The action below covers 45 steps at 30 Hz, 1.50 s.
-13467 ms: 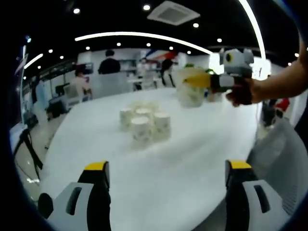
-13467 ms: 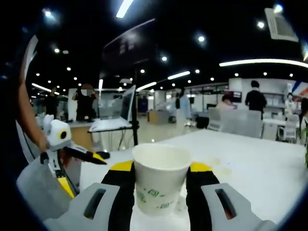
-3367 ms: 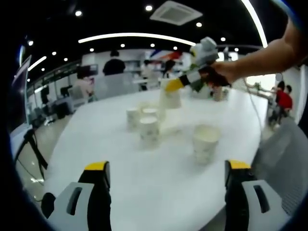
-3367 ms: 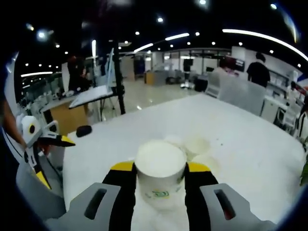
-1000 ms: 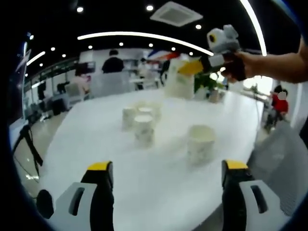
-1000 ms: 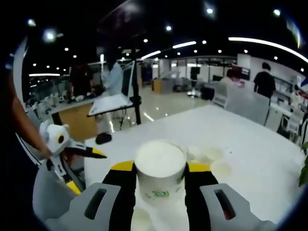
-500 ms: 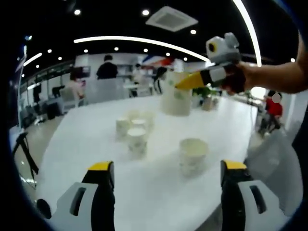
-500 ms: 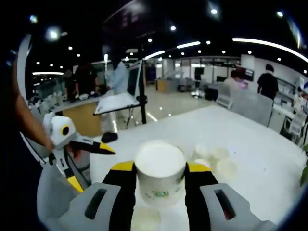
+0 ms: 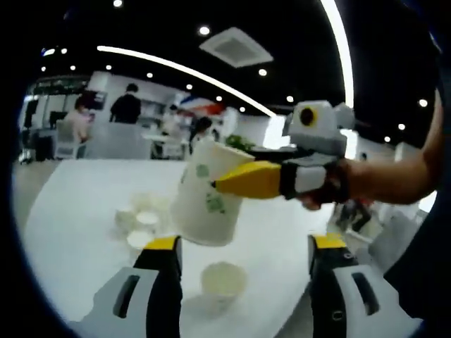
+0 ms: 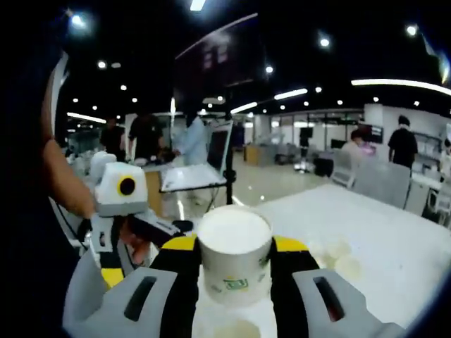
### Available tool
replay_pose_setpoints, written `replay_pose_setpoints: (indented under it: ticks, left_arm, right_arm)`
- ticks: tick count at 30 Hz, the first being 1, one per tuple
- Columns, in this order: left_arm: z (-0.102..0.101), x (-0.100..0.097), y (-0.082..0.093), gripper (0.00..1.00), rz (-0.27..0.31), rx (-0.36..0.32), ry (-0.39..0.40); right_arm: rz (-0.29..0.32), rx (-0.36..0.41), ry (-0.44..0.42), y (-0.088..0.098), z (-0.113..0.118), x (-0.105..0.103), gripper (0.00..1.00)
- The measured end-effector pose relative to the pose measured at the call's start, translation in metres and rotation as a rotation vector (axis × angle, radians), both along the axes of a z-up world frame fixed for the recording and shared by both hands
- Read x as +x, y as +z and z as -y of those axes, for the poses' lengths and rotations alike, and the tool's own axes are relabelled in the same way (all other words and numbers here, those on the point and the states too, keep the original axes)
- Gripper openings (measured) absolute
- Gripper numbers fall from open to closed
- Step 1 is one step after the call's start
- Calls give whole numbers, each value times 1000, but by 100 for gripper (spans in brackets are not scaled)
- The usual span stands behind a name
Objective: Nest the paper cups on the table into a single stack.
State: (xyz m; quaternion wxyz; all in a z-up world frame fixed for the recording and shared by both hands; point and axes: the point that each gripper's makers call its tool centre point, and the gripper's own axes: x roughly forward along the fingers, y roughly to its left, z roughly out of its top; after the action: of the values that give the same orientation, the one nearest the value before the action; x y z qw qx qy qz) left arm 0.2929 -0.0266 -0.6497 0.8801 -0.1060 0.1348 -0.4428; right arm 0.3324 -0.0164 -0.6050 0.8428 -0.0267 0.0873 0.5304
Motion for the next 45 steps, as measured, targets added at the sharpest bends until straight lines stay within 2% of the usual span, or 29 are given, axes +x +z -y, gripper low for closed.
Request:
replay_pose_setpoints:
  ticks: [1, 2, 4, 7, 8, 10, 14, 19, 23, 26, 30, 31, 36, 38, 39, 43, 45]
  left_arm:
    - [-3, 4, 5, 66, 7, -37, 17]
    - [-6, 5, 8, 63, 9, -51, 29]
    - [-10, 7, 9, 61, -1, -59, 39]
    - [-10, 2, 12, 54, -9, -68, -1]
    - [-10, -1, 10, 53, -33, -59, -14]
    - [-12, -1, 12, 51, -17, -52, -18]
    - [-19, -4, 16, 40, -19, -42, -48]
    - [-24, -8, 19, 18, -33, -14, -98]
    - [-24, -17, 34, 12, -75, -77, -185]
    - [-22, -26, 46, 12, -98, -113, -255]
    - [-24, -28, 60, 11, -82, -119, -290]
    - [-24, -27, 63, 7, -62, -103, -295]
    - [-21, -36, 68, 5, -10, -21, -363]
    - [-21, -42, 65, 1, -7, 27, -405]
    - [-20, -42, 65, 1, -7, 30, -404]
    - [-19, -47, 67, 0, 1, 54, -422]
    - [-22, -45, 61, 0, 6, 100, -422]
  right_arm:
    - [-6, 25, 2, 4, 1, -1, 36]
    - [-9, 50, 15, 8, 1, -4, 36]
    - [-5, 52, 19, 9, 3, -8, 36]
    - [-7, 43, 43, 7, 1, -15, 36]
    - [-8, 47, 44, 7, 2, -16, 36]
    - [-18, 43, 53, 4, 5, -18, 36]
    - [-43, 40, 81, 3, 12, -26, 36]
    - [-79, 54, 126, 4, 20, -35, 36]
    - [-103, 85, 163, 9, 22, -41, 36]
    - [-115, 105, 197, 13, 21, -48, 36]
    - [-119, 93, 226, 12, 21, -53, 36]
    - [-119, 87, 231, 11, 21, -54, 36]
    - [-111, 47, 245, 6, 21, -58, 36]
    - [-109, 26, 236, 3, 22, -56, 35]
    - [-128, 18, 232, 2, 22, -56, 36]
    - [-141, 17, 235, 2, 21, -57, 37]
    - [-137, 13, 230, 2, 21, -56, 38]
